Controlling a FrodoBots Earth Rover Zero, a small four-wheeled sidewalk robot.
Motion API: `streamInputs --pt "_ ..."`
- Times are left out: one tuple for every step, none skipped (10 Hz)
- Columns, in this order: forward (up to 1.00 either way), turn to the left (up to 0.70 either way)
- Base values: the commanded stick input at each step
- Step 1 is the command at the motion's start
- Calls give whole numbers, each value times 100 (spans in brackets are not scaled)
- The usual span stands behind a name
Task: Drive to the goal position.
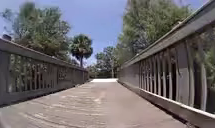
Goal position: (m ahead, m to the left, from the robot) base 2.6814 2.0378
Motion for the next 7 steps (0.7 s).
streamInputs --pt "70 0" --pt "70 0" --pt "70 0" --pt "70 0" --pt "70 0" --pt "70 0" --pt "70 0"
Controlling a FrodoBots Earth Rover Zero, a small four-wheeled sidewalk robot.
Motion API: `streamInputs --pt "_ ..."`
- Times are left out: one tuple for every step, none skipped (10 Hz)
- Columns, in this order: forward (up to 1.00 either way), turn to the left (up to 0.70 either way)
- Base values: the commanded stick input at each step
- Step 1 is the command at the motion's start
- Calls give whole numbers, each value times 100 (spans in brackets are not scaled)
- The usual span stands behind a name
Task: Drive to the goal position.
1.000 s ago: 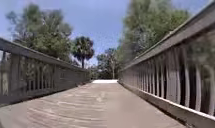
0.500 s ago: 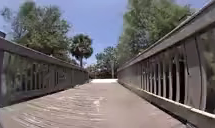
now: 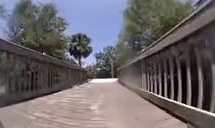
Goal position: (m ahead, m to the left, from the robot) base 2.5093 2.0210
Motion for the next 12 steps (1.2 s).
streamInputs --pt "70 0" --pt "70 0" --pt "70 0" --pt "70 12" --pt "70 14" --pt "70 14" --pt "70 14" --pt "70 1" --pt "70 0" --pt "70 0" --pt "70 0" --pt "70 0"
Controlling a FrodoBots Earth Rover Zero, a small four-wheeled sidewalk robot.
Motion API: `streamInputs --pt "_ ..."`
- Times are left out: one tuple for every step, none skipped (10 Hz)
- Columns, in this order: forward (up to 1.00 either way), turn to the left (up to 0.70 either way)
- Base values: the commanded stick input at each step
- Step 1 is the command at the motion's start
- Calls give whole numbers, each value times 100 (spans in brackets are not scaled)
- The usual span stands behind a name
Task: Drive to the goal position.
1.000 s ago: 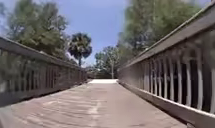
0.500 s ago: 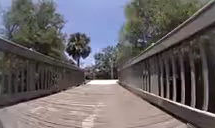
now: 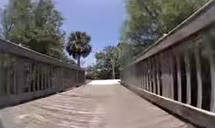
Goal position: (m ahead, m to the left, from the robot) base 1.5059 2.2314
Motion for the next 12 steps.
streamInputs --pt "70 0" --pt "70 0" --pt "70 0" --pt "70 0" --pt "70 0" --pt "70 0" --pt "70 0" --pt "70 0" --pt "70 0" --pt "70 0" --pt "70 0" --pt "70 0"
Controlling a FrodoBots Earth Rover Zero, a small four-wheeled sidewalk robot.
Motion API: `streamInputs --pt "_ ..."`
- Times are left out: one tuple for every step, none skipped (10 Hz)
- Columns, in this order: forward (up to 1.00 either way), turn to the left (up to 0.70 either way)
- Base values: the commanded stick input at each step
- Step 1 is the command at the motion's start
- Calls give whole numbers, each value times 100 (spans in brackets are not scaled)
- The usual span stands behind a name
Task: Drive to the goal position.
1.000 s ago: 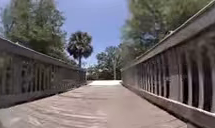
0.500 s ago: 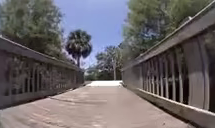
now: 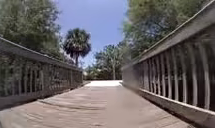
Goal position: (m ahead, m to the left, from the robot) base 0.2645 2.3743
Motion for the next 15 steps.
streamInputs --pt "70 0" --pt "70 0" --pt "70 0" --pt "70 0" --pt "70 0" --pt "70 0" --pt "70 0" --pt "70 0" --pt "70 0" --pt "70 0" --pt "70 0" --pt "70 0" --pt "70 0" --pt "70 0" --pt "70 0"
